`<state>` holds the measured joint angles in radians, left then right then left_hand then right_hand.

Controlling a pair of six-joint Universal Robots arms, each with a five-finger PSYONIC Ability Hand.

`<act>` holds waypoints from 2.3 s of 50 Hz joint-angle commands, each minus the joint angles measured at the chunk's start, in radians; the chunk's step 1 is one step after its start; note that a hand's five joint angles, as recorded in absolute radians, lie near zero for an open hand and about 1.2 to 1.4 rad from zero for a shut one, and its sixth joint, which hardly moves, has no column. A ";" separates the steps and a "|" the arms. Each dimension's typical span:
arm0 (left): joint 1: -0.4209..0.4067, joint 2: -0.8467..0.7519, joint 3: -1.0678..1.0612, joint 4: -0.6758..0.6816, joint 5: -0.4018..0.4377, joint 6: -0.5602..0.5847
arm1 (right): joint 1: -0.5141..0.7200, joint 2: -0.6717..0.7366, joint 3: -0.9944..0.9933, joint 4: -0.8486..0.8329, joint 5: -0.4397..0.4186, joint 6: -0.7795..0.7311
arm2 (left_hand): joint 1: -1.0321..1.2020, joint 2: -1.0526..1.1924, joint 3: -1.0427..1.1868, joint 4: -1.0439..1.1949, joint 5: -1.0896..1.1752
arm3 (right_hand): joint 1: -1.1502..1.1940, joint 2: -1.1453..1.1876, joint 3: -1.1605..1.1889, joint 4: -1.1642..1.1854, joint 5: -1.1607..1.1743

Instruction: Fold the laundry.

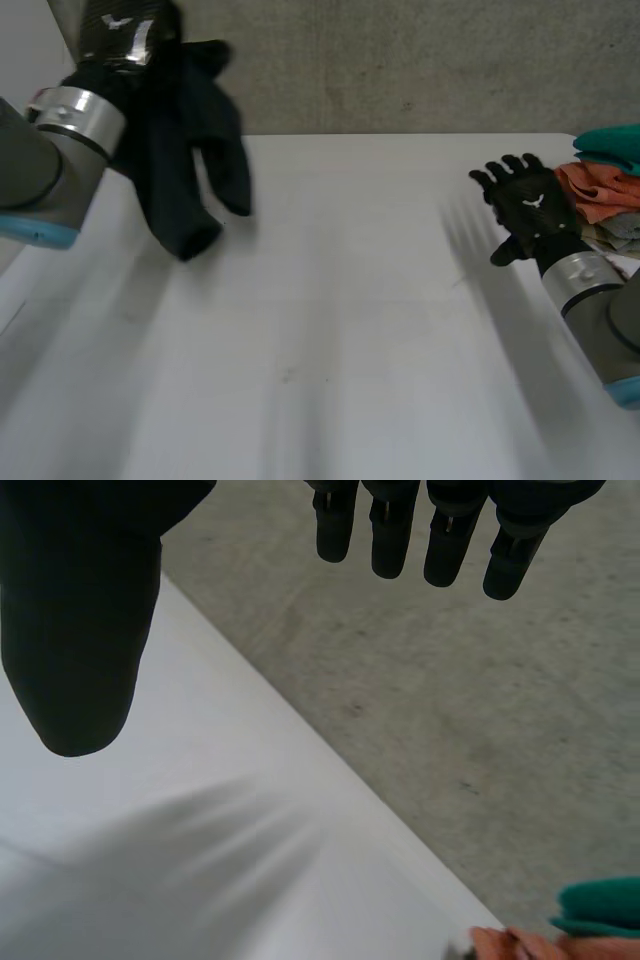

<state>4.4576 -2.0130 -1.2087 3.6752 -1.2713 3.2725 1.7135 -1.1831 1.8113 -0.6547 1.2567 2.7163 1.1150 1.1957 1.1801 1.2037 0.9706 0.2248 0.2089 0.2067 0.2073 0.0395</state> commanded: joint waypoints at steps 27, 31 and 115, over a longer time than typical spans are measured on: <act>-0.345 0.433 -0.624 -0.142 -0.161 0.121 | 0.082 -0.207 -0.160 0.582 0.049 0.154 | -0.941 -1.021 -1.006 -1.029 -0.971 | -0.050 -0.034 -0.032 -0.033 -0.040; -0.244 0.474 -0.661 -0.237 -0.174 0.023 | 0.193 -0.185 -0.232 0.709 0.075 0.180 | -0.941 -1.021 -1.006 -1.029 -0.971 | -0.050 -0.034 -0.032 -0.033 -0.040; -0.116 0.377 -0.570 -0.399 -0.126 -0.186 | 0.342 0.626 -1.171 0.880 0.078 0.298 | -0.941 -1.021 -1.006 -1.029 -0.971 | 0.047 0.063 0.065 0.064 0.057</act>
<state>4.3248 -1.7766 -1.6626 3.2728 -1.4118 3.0692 2.0306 -0.8029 0.8843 0.1688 1.3055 2.9813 0.2052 0.2077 0.2171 0.2068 0.0490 0.2804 0.2729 0.2657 0.2732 0.0685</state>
